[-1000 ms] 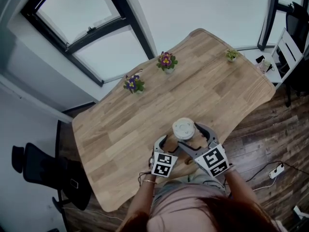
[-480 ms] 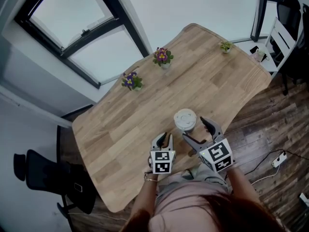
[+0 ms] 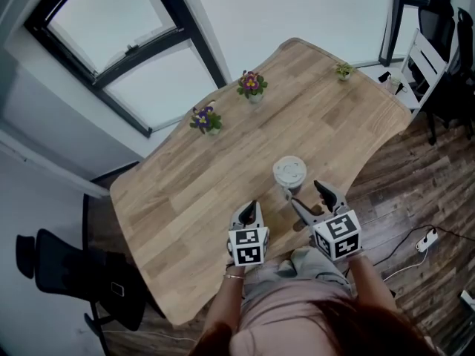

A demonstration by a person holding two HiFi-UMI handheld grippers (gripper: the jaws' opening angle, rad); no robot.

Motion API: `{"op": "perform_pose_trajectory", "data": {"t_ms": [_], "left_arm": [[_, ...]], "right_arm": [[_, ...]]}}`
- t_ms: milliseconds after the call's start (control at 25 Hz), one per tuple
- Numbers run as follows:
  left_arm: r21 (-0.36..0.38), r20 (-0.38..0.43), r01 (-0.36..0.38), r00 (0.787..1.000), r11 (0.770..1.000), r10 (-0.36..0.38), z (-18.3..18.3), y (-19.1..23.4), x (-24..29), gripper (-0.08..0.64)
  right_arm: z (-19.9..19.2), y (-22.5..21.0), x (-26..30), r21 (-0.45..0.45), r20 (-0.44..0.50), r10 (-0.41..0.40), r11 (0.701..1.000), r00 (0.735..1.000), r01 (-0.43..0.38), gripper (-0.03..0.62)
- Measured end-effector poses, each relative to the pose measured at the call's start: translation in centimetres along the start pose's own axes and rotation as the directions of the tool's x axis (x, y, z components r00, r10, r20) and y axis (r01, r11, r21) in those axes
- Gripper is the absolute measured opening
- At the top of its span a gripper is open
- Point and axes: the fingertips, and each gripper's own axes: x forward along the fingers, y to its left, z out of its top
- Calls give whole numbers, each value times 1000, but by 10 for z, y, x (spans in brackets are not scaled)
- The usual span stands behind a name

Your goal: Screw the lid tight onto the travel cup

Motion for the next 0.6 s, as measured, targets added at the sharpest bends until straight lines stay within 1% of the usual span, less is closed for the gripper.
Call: {"op": "perform_pose_trajectory", "data": {"t_ms": [80,120,160,240,280,360,440,600], "left_arm": [[-8,26,15,1000,1000,-14,6,-1,-7,2],[-10,36,26,999,1000,-26,10,-2,-11,1],[-9,44,42,998,999,-42,13,-4,-15,1],[3,62,79,995,997,-79,20,-9,-23,1],[7,75,93,993,996,-93,24,-10,-28,2],[5,105,105,989,994,-105,31,-11,-39,2],[5,132,112,985,994,-111,37,-12,-50,2],[4,165,137,977,991,-136,44,-12,-68,2]], "right_arm": [[-1,2,-4,2,1,-19,1000,1000,19,271],[-1,3,-6,3,3,-30,1000,1000,30,226],[0,4,-8,3,6,-39,999,999,39,202],[2,8,-12,-2,12,-55,998,998,55,198],[4,10,-14,-7,16,-64,998,998,64,184],[7,14,-18,-14,25,-81,997,996,81,150],[10,19,-22,-17,34,-90,996,995,91,130],[15,29,-30,-28,54,-116,993,992,118,78]]}}
